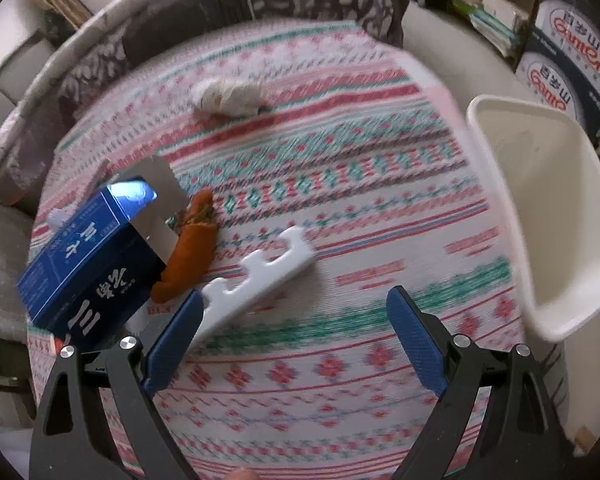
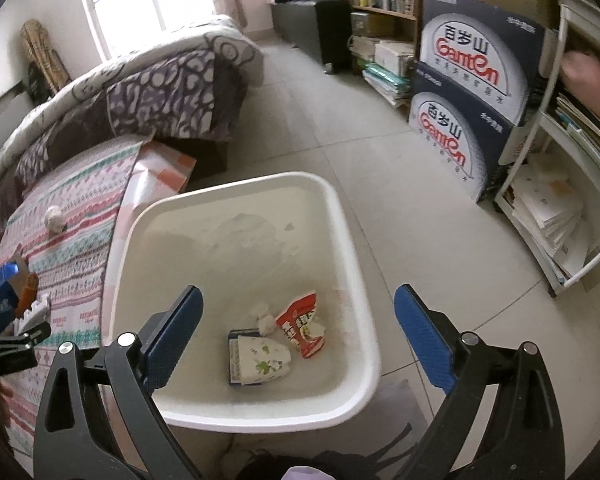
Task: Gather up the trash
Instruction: 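Grasp the white plastic strip on the cloth with the left tool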
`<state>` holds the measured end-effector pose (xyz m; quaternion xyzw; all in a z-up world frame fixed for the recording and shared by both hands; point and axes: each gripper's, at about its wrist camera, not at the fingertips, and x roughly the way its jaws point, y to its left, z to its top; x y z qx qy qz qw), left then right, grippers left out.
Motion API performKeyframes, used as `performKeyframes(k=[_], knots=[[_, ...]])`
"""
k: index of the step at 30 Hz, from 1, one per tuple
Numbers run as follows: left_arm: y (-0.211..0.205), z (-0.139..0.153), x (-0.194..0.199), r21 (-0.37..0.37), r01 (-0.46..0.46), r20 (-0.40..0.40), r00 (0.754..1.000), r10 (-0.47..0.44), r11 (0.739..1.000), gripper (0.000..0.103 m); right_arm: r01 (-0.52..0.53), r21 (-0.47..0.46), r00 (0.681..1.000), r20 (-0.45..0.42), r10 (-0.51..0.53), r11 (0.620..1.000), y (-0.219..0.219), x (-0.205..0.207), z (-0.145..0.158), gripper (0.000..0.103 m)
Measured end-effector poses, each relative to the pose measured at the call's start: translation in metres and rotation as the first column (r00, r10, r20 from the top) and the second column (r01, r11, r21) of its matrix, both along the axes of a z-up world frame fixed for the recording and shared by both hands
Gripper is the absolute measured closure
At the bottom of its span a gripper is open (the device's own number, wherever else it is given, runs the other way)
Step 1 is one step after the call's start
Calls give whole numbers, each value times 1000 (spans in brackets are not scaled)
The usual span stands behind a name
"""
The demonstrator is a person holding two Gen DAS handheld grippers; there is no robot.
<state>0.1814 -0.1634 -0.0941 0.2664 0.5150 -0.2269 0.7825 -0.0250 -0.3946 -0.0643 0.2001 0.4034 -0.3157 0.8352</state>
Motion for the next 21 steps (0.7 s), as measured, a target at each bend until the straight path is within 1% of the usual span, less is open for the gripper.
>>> performKeyframes(k=[2, 4, 5, 6, 7, 8, 9, 10, 11, 13, 15, 17, 19, 21], knots=[[10, -9, 12, 10, 3, -41, 999, -2, 1000, 13, -10, -5, 1000, -8, 10, 1000, 4, 4, 0, 11], [19, -17, 17, 17, -2, -57, 998, 3, 1000, 13, -16, -7, 1000, -13, 16, 1000, 9, 7, 1, 11], [24, -18, 19, -7, -5, -62, 998, 5, 1000, 13, -19, -9, 1000, -16, 19, 1000, 11, 9, 2, 11], [32, -18, 21, -25, -18, -63, 998, 17, 1000, 17, -22, -13, 1000, -19, 22, 1000, 12, 10, 2, 11], [37, -17, 21, -39, -27, -64, 998, 24, 999, 25, -26, -17, 999, -23, 26, 1000, 15, 12, 2, 11], [43, -15, 21, -56, -40, -59, 998, 36, 998, 30, -31, -18, 999, -27, 31, 999, 17, 15, 3, 11], [48, -14, 20, -61, -52, -47, 998, 49, 997, 45, -35, -17, 999, -28, 35, 999, 20, 17, 3, 11], [55, -11, 19, -61, -69, -28, 997, 67, 996, 62, -40, -15, 999, -29, 40, 999, 23, 19, 3, 11], [61, -9, 19, -66, -87, -19, 996, 86, 994, 65, -46, -12, 999, -29, 46, 999, 26, 21, 3, 11], [76, -5, 17, -121, -119, -35, 993, 116, 985, 71, -66, -13, 997, -31, 65, 998, 36, 27, 5, 11], [90, -1, 12, -162, -151, -38, 988, 147, 975, 74, -92, -21, 995, -34, 92, 995, 48, 32, 7, 11], [108, 2, 4, -229, -198, -56, 980, 190, 953, 74, -119, -31, 992, -37, 117, 992, 60, 38, 10, 11], [127, 6, -6, -315, -251, -102, 968, 230, 916, 76, -142, -37, 989, -41, 140, 989, 71, 44, 12, 11], [135, 9, -16, -368, -290, -132, 957, 259, 883, 77, -169, -41, 985, -43, 167, 985, 82, 51, 14, 11]])
